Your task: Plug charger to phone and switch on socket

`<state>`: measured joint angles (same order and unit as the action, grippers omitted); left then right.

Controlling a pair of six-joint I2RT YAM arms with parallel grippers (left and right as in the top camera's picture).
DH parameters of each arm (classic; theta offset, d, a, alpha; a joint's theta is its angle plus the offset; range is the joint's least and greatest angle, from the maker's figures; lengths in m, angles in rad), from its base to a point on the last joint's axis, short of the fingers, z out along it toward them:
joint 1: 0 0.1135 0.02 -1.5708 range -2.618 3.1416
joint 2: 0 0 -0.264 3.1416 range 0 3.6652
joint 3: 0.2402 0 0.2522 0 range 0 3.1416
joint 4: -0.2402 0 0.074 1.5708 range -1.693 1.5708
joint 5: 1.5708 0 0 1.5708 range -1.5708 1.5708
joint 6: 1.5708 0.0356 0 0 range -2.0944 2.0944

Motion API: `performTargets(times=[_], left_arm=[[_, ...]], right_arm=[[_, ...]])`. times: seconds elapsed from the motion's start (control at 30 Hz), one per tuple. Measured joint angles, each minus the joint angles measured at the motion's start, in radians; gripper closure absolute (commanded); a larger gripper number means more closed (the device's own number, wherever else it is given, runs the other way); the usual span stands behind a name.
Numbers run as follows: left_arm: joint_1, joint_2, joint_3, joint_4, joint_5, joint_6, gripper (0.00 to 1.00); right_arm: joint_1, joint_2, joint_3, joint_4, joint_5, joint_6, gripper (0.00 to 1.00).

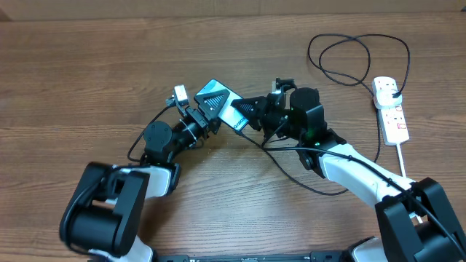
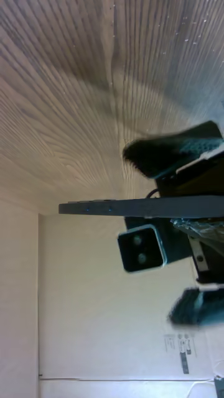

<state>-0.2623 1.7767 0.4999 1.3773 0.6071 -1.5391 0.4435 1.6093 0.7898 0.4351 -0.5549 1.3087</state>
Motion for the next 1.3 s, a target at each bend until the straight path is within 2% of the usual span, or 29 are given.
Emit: performTargets(times=[0.13,0.27,0.4,0.43,0.47,0.63,0.67,0.7,0.73,0.77,0.83,0.9,0.97,1.0,1.03,1.1,1.17,1.2,1.23,1.3], left_arm=[[0.0,0.029,0.051,0.049,-0.009,-0.067,0.04],[0.0,0.041,0.071,0.042,-0.009,-0.131,0.18],[0.001,0.046,0.072,0.034,-0.005,-0.217,0.41],[0.001,0.048,0.073,0.034,-0.005,-0.237,0.49],[0.001,0.054,0.073,0.033,-0.006,-0.256,0.61],[0.002,0.06,0.073,0.021,-0.006,-0.288,0.82],[0.002,0.063,0.073,0.018,-0.01,-0.293,0.94],[0.002,0.063,0.073,0.015,-0.012,-0.294,0.95],[0.002,0.064,0.073,0.009,-0.014,-0.298,0.95],[0.002,0.068,0.073,0.016,-0.021,-0.305,0.96],[0.004,0.068,0.076,0.03,-0.022,-0.319,0.96],[0.013,0.067,0.083,0.005,0.006,-0.333,0.96],[0.054,0.062,0.089,-0.112,0.074,-0.344,0.96],[0.101,0.062,0.092,-0.209,0.12,-0.347,0.96],[0.12,0.062,0.093,-0.261,0.14,-0.348,0.96],[0.173,0.06,0.108,-0.402,0.208,-0.335,0.96],[0.214,0.06,0.161,-0.569,0.307,-0.285,0.96],[0.224,0.063,0.246,-0.723,0.378,-0.222,0.96],[0.225,0.065,0.312,-0.807,0.425,-0.169,0.96],[0.224,0.071,0.404,-0.848,0.48,-0.108,0.96]], right_arm=[[0.002,0.021,0.0,0.01,0.028,-0.007,0.96],[0.003,0.021,0.0,0.018,0.046,-0.034,0.96],[0.005,0.021,0.0,0.018,0.051,-0.065,0.96],[0.005,0.021,0.0,0.02,0.05,-0.072,0.96],[0.005,0.02,0.0,0.023,0.051,-0.08,0.96],[0.018,0.011,0.003,0.026,0.075,-0.062,0.96],[0.027,0.009,0.005,0.025,0.095,-0.047,0.96],[0.03,0.009,0.005,0.027,0.101,-0.043,0.76],[0.036,0.007,0.01,0.023,0.116,-0.022,0.25],[0.042,0.006,0.011,0.01,0.133,-0.021,0.01],[0.034,0.006,0.007,-0.023,0.122,-0.045,0.0],[-0.064,-0.008,0.004,-0.113,0.025,-0.194,0.0],[-0.197,-0.108,-0.007,-0.282,-0.027,-0.342,0.0],[-0.271,-0.228,-0.013,-0.37,-0.02,-0.449,0.0],[-0.285,-0.304,-0.005,-0.423,-0.001,-0.52,0.0],[-0.232,-0.511,-0.001,-0.595,0.075,-0.736,0.0],[-0.127,-0.582,0.001,-0.683,0.167,-0.929,0.0],[-0.076,-0.565,0.002,-0.71,0.221,-1.002,0.0],[-0.016,-0.508,0.002,-0.723,0.293,-1.079,0.0],[0.026,-0.449,0.002,-0.712,0.349,-1.126,0.0]])
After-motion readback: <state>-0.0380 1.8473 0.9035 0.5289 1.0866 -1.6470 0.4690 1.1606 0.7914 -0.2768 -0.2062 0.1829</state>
